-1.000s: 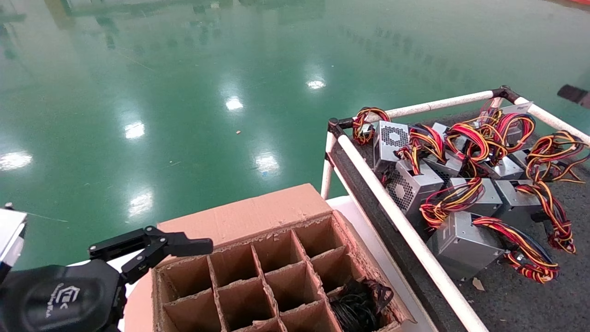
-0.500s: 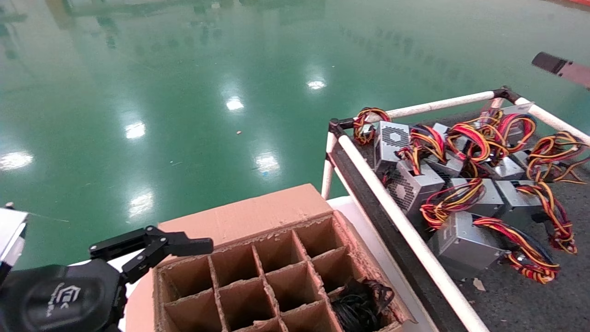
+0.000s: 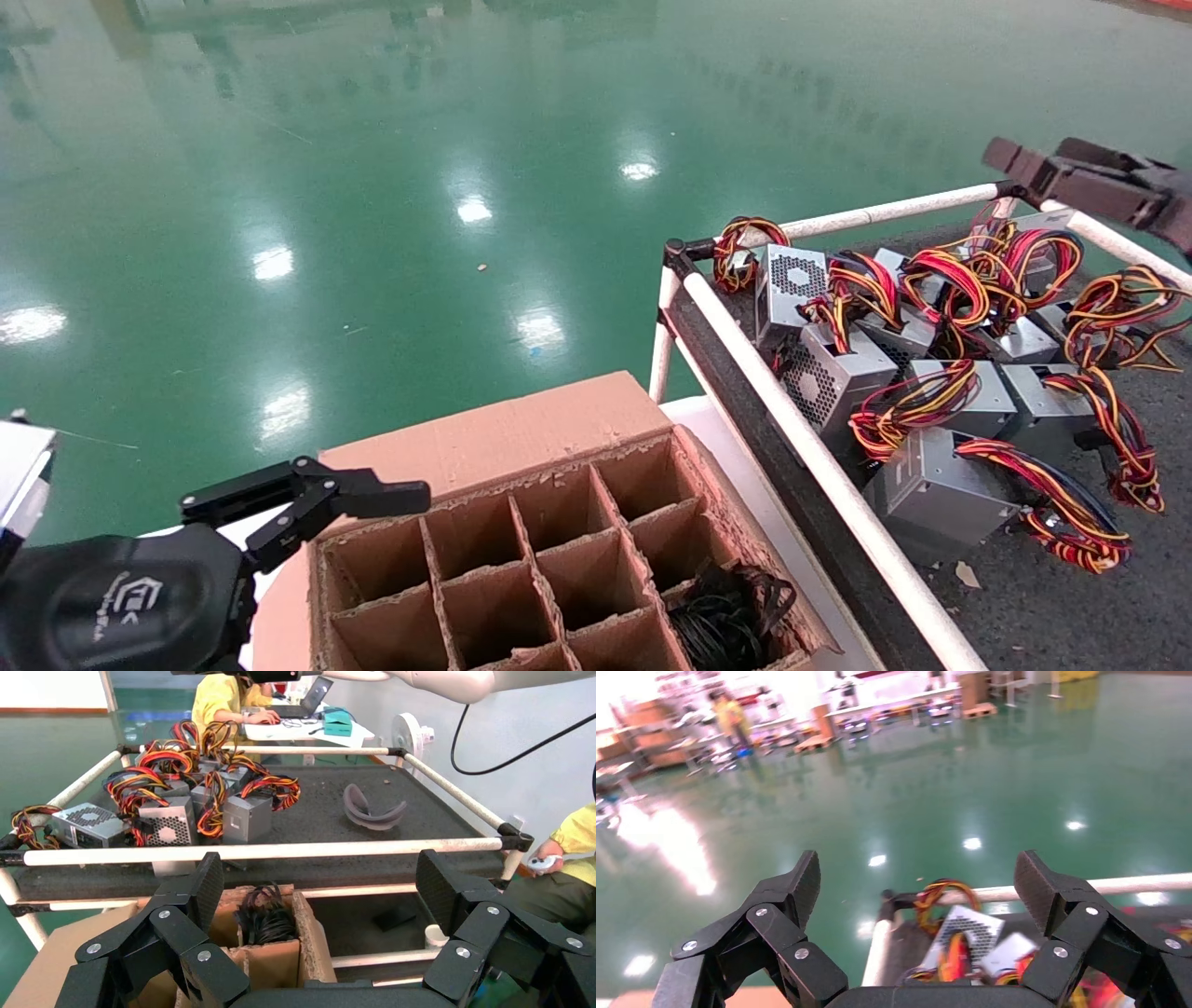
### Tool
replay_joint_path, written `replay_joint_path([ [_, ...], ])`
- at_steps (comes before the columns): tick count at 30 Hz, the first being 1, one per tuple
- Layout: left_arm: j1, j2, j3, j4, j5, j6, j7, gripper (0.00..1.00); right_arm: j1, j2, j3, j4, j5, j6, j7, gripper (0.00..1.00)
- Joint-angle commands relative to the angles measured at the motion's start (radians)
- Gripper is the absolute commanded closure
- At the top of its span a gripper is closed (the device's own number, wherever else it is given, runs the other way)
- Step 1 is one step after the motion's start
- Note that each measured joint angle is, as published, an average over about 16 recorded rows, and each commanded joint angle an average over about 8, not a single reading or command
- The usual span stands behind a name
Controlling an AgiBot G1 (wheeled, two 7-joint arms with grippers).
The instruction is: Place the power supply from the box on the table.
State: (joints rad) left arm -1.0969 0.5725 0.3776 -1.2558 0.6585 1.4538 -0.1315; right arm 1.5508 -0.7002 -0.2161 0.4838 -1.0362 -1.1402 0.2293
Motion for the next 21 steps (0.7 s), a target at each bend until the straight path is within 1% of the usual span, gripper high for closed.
replay_joint_path([
  [1,0.000,0.000,0.000,0.000,0.000,0.000,0.000,0.00,-0.024,0.005,-0.003,0.041,0.016,-0.018,-0.002,0.00],
  [21,0.000,0.000,0.000,0.000,0.000,0.000,0.000,0.00,-0.268,0.050,-0.036,0.450,0.172,-0.200,-0.023,0.00],
])
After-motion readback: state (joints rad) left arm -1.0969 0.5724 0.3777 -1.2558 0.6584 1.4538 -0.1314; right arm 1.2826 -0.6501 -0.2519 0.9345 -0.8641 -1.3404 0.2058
